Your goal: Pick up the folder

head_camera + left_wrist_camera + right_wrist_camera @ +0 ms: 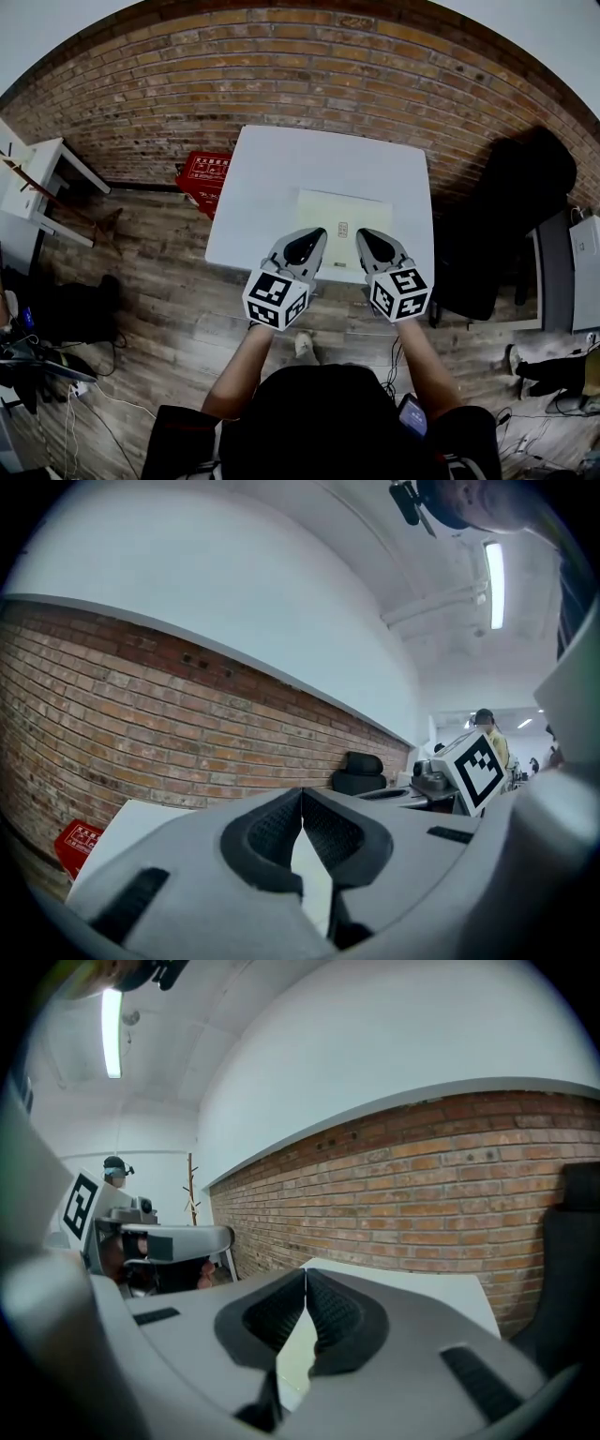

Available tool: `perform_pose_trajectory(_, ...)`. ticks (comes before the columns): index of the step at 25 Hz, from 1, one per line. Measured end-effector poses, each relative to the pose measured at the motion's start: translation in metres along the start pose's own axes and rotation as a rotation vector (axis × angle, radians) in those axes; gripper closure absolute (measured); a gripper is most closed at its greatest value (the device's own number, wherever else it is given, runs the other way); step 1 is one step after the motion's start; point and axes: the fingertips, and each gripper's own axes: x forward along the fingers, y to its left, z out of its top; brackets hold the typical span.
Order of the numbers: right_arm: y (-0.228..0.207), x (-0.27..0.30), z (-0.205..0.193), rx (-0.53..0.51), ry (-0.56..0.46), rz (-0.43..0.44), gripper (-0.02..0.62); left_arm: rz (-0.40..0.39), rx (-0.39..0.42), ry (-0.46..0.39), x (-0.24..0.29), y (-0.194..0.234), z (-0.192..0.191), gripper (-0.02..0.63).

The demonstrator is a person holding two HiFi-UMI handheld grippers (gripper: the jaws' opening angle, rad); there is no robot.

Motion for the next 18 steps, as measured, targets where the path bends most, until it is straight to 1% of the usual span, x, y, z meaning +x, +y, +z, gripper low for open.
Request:
perform_pose_trajectory(3,0.001,0.007,-0.004,-0.013,0.016,0.001,0.568,-0.008,-0.008,0.009,0.001,0.004,-0.006,0.586)
perform_pose_trajectory(10,-0.011,0.011,-0.012,-0.017,0.035,-0.008,0.568,-0.021,-0.058,0.014,0.01,0.011,-0.025,0.586)
perform_pose_trajectory(15,-0.024,0.018,-0.02,-0.014,0.059,0.007,0.566,0.007,-0.052,0.035,0.021,0.021,-0.033,0.586)
perform_pose_trajectory(18,-0.031,0.024,-0.023,-0.015,0.072,0.023,0.567,0.021,-0.066,0.04,0.027,0.023,-0.038,0.586)
